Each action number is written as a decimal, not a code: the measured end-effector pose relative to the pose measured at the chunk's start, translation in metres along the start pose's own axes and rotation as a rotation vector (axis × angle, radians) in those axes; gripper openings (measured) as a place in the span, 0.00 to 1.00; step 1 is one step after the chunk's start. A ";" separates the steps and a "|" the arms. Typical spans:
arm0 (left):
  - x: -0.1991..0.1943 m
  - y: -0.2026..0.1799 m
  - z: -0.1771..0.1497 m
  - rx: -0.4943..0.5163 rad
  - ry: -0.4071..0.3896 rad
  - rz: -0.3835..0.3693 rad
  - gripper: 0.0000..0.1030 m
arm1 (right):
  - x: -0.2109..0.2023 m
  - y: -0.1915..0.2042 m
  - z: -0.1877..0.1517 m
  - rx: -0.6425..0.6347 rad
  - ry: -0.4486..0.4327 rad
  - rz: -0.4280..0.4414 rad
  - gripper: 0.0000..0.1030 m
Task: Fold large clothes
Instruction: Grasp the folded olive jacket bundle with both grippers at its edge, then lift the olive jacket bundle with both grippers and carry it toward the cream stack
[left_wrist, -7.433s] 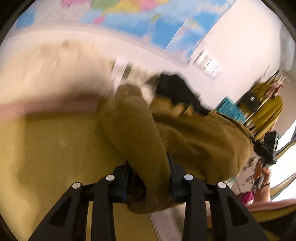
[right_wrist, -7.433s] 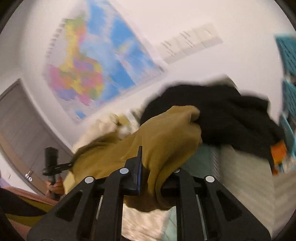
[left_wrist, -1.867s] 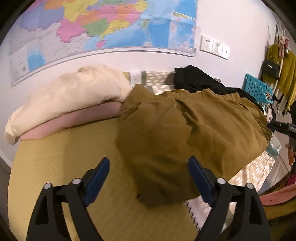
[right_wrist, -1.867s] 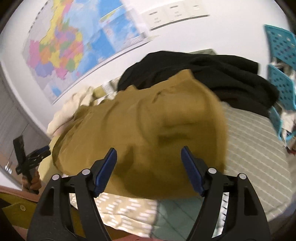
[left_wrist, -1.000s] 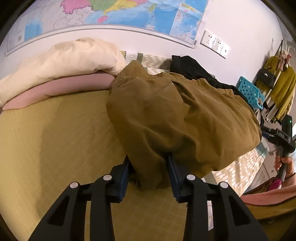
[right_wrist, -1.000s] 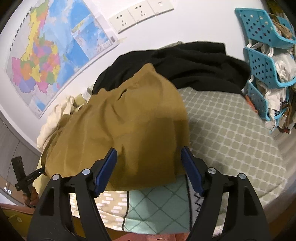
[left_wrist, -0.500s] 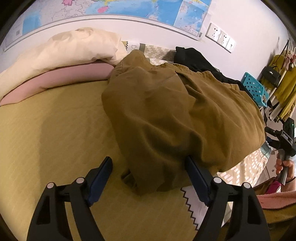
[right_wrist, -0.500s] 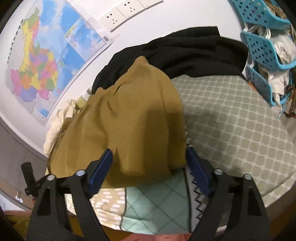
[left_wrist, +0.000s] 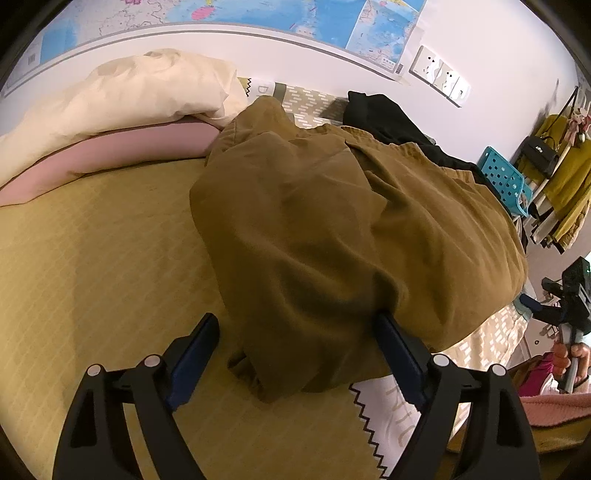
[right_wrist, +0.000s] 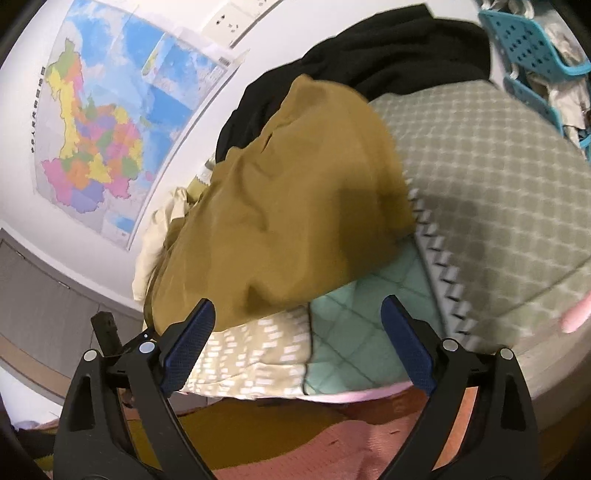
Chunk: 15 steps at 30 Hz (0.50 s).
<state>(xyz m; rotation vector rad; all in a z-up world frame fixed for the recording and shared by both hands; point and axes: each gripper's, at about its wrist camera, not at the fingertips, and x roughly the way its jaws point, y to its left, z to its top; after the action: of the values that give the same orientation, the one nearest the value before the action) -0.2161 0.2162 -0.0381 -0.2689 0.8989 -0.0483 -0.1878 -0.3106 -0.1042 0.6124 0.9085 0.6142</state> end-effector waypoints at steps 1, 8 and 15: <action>0.000 0.000 0.000 0.000 -0.001 0.000 0.81 | 0.006 0.004 0.002 -0.010 -0.001 -0.001 0.88; 0.000 0.000 -0.001 -0.020 -0.005 -0.012 0.82 | 0.040 0.023 0.025 -0.018 -0.032 0.007 0.95; -0.004 0.000 -0.006 -0.027 0.001 -0.039 0.82 | 0.031 0.023 0.021 0.017 -0.044 -0.027 0.92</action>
<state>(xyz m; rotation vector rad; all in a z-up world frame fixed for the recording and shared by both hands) -0.2230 0.2151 -0.0383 -0.3116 0.8960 -0.0721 -0.1601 -0.2777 -0.0941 0.6255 0.8805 0.5670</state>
